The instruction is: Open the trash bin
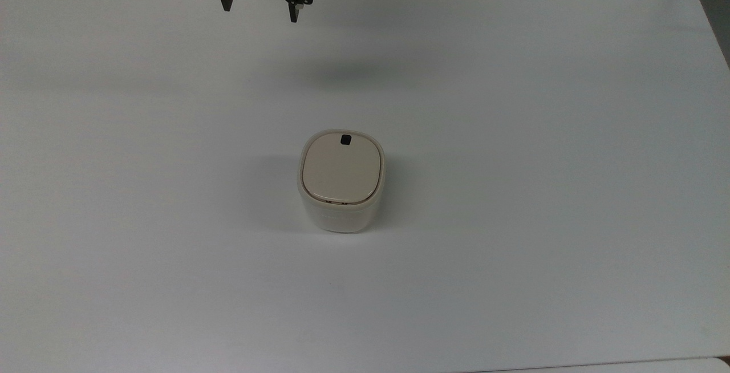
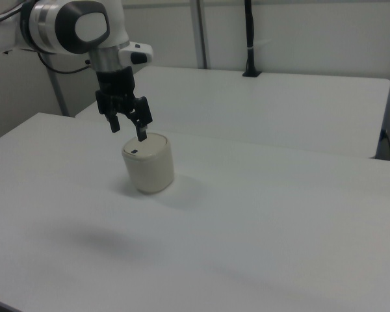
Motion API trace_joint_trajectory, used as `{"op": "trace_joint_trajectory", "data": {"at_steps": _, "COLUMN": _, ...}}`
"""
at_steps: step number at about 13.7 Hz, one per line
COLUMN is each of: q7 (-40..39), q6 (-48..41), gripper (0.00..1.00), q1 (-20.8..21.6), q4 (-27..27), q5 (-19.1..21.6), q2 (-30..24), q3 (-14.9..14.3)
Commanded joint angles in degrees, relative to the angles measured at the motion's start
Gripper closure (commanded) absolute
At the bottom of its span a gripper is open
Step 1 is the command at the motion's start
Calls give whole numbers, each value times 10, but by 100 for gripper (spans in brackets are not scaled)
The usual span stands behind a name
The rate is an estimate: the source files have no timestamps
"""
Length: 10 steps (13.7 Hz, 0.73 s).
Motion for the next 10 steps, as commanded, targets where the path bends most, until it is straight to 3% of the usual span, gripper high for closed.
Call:
{"op": "trace_joint_trajectory", "data": {"at_steps": 1, "q7": -5, "q6": -9, "gripper": 0, "q1": 0, "q4": -15, "q5": -8, "q2": -16, "q3": 2}}
{"op": "trace_joint_trajectory", "data": {"at_steps": 9, "q7": -19, "q6": -2, "gripper": 0, "q1": 0, "q4": -13, "q5": -2, "q2": 0, "q3": 3}}
{"op": "trace_joint_trajectory", "data": {"at_steps": 10, "q7": -18, "q6": 2, "gripper": 7, "q1": 0, "q4": -1, "q5": 1, "q2": 10, "q3": 3}}
